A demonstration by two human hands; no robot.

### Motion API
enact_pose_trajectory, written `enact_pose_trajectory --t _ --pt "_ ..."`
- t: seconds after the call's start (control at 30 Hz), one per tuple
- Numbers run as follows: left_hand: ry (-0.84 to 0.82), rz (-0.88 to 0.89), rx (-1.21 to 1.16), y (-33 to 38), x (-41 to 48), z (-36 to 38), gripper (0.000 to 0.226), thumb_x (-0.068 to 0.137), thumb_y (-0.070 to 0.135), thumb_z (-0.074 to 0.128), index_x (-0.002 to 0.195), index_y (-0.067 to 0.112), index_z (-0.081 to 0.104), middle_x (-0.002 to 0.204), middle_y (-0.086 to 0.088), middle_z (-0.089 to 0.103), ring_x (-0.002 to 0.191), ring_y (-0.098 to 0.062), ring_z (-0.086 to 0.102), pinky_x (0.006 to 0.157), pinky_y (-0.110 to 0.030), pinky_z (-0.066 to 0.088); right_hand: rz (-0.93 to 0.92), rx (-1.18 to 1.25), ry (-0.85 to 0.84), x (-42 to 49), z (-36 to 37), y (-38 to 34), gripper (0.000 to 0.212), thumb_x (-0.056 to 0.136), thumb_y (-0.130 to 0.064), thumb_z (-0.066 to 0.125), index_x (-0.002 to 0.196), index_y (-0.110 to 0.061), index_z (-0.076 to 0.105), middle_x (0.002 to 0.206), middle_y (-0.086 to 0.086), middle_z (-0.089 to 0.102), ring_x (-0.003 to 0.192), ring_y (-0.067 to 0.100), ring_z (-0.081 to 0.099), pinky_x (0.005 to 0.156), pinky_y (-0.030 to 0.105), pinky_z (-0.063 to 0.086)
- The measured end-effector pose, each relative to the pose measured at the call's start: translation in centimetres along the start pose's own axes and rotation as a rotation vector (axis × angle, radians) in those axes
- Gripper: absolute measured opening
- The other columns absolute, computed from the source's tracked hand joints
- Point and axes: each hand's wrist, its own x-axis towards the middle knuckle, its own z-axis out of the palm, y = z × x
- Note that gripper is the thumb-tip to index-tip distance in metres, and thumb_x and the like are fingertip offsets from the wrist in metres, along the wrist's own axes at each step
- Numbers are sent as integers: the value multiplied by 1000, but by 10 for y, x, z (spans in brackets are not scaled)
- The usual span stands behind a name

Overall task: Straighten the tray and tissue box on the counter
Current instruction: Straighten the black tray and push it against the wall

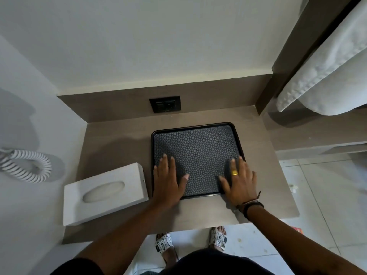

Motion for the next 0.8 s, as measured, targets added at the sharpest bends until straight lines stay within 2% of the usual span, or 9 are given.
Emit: enact_pose_trajectory --t 0.07,0.17,0.3,0.47,0.7,0.8 --pt "-23 104 21 5 -28 16 84 91 63 33 155 10 24 164 -15 12 152 -30 13 121 -49 13 -98 -37 -72 -17 9 -6 79 88 -65 35 148 -15 36 157 16 29 140 37 31 108 62 25" --pt "-65 198 86 6 -57 33 82 89 61 41 150 6 36 160 -18 26 147 -34 29 117 -52 25 -162 -87 -184 -33 22 -10 87 86 -74 27 150 -16 33 160 14 25 144 37 25 111 65 17" --pt "-125 186 146 0 -64 40 82 90 62 39 150 6 37 160 -18 27 147 -34 31 117 -53 23 -169 -105 -246 -39 31 -14 92 84 -78 25 152 -17 28 161 14 20 146 35 21 113 64 14" --pt "-132 144 144 1 -54 38 82 91 63 36 151 7 34 161 -17 24 148 -33 26 118 -50 12 -161 -88 -225 -33 31 -18 92 84 -78 23 152 -17 27 161 15 20 147 36 19 113 64 15" --pt "-107 141 129 -3 -28 37 82 89 62 37 148 6 39 158 -19 31 145 -36 34 116 -53 23 -167 -72 -186 -8 32 -25 91 84 -77 25 151 -17 31 160 15 22 146 37 22 113 65 17" --pt "-80 130 105 -5 -13 35 83 90 61 34 150 4 36 159 -19 28 146 -36 30 117 -54 20 -164 -77 -174 6 34 -28 90 84 -77 26 151 -17 30 160 15 21 146 36 22 113 65 16"
